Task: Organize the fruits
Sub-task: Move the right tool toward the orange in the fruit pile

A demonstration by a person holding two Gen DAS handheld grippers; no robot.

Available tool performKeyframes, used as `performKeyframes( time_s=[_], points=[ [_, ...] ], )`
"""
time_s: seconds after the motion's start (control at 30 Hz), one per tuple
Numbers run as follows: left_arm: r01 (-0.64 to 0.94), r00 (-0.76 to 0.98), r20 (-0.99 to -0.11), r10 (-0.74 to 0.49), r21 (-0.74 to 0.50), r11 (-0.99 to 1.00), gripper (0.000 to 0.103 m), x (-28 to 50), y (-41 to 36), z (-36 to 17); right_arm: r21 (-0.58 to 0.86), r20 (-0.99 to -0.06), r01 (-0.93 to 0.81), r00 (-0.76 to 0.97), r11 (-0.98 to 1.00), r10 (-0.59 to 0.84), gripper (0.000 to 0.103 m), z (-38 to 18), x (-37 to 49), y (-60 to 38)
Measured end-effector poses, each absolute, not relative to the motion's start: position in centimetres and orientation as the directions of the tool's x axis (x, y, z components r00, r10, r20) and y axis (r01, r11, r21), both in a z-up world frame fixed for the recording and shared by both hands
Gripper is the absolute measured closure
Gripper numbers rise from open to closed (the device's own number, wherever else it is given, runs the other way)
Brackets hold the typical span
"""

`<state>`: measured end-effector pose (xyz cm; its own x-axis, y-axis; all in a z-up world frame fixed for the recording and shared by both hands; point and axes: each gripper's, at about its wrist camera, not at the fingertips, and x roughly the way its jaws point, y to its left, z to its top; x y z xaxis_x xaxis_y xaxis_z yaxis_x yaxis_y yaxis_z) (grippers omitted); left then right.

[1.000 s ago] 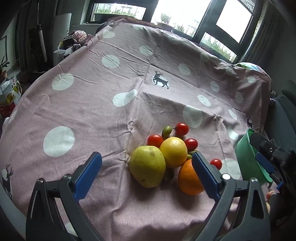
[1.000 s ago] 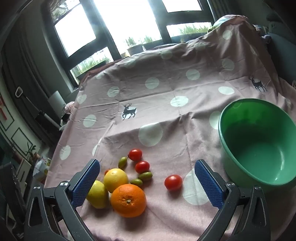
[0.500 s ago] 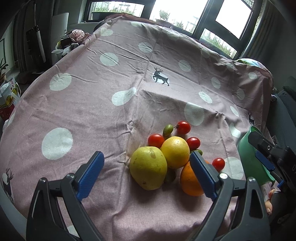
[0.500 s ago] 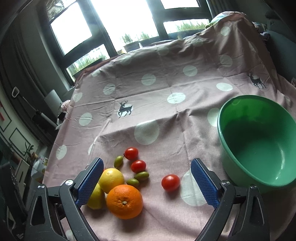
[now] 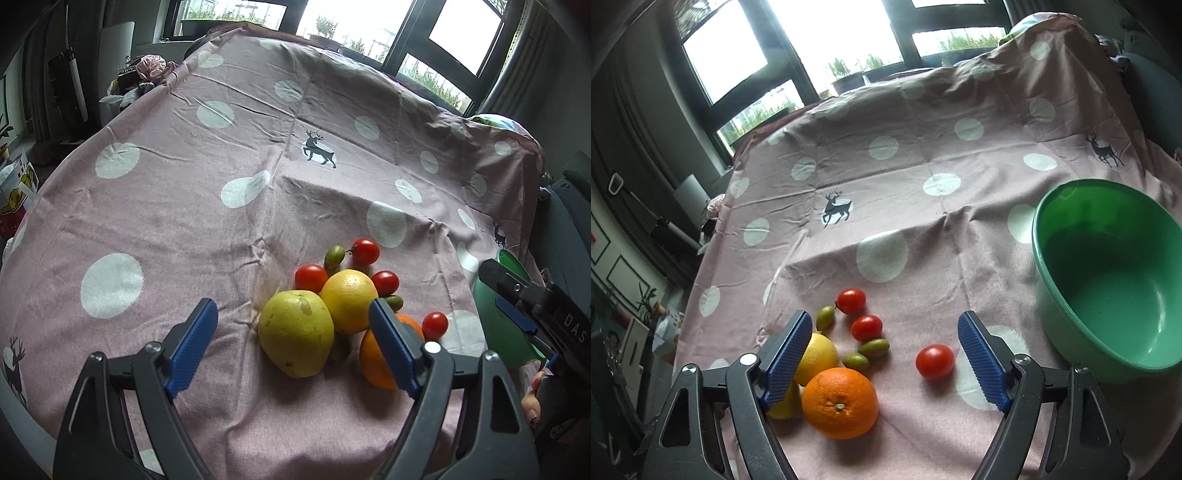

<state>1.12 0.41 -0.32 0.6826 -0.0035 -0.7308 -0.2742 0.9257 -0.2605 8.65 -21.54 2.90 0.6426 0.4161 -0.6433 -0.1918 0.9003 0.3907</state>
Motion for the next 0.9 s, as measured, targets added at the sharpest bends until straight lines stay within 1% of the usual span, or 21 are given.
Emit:
performKeyframes(
  time_s=[0.07, 0.23, 0.33, 0.43, 0.53, 0.63, 0.7, 0.73, 0.77, 0.8, 0.9],
  points=[
    [-0.267, 0.684, -0.730, -0.009, -0.261, 0.928, 0.024, 1.1, 0.3, -0.4, 0.391, -0.649, -0.193, 0.636, 0.900, 0.418, 0.027, 2.8, 8.7, -21.3],
    [-0.253, 0.690, -0.723, -0.026, -0.275, 0.928, 0.027, 1.0, 0.4, -0.2, 0.401, -0.652, -0.203, 0.621, 0.893, 0.434, 0.029, 2.7, 8.7, -21.0],
    [-0.231, 0.691, -0.720, -0.062, -0.302, 0.925, 0.030, 0.9, 0.3, -0.1, 0.433, -0.651, -0.213, 0.599, 0.876, 0.467, 0.029, 2.6, 8.7, -21.0],
    [-0.202, 0.695, -0.714, -0.085, -0.308, 0.930, 0.030, 1.0, -0.2, 0.1, 0.502, -0.661, -0.224, 0.524, 0.836, 0.537, 0.029, 2.4, 8.7, -21.1],
    [-0.183, 0.680, -0.724, -0.114, -0.318, 0.930, 0.030, 1.0, -0.7, 0.2, 0.566, -0.618, -0.262, 0.492, 0.782, 0.612, 0.029, 2.7, 8.3, -21.2],
    [-0.146, 0.675, -0.718, -0.168, -0.354, 0.924, 0.030, 1.0, -1.5, 0.4, 0.549, -0.635, -0.249, 0.497, 0.798, 0.592, 0.029, 2.5, 8.3, -21.1],
    [-0.116, 0.670, -0.717, -0.192, -0.357, 0.927, 0.030, 1.1, -2.3, 0.5, 0.564, -0.645, -0.228, 0.479, 0.793, 0.596, 0.029, 2.0, 8.6, -21.1],
    [-0.103, 0.664, -0.720, -0.202, -0.355, 0.929, 0.030, 1.2, -2.8, 0.4, 0.584, -0.643, -0.219, 0.465, 0.782, 0.609, 0.031, 1.7, 8.8, -21.2],
    [-0.090, 0.657, -0.724, -0.211, -0.353, 0.931, 0.031, 1.2, -3.3, 0.4, 0.601, -0.642, -0.208, 0.449, 0.772, 0.621, 0.037, 1.5, 9.0, -21.4],
    [-0.078, 0.653, -0.727, -0.213, -0.344, 0.936, 0.031, 1.3, -3.8, 0.4, 0.615, -0.643, -0.196, 0.435, 0.764, 0.630, 0.040, 1.3, 9.1, -21.6],
    [-0.058, 0.633, -0.741, -0.223, -0.333, 0.941, 0.031, 1.6, -4.9, 0.2, 0.642, -0.633, -0.181, 0.424, 0.745, 0.648, 0.042, 1.0, 9.2, -22.2]
  ],
)
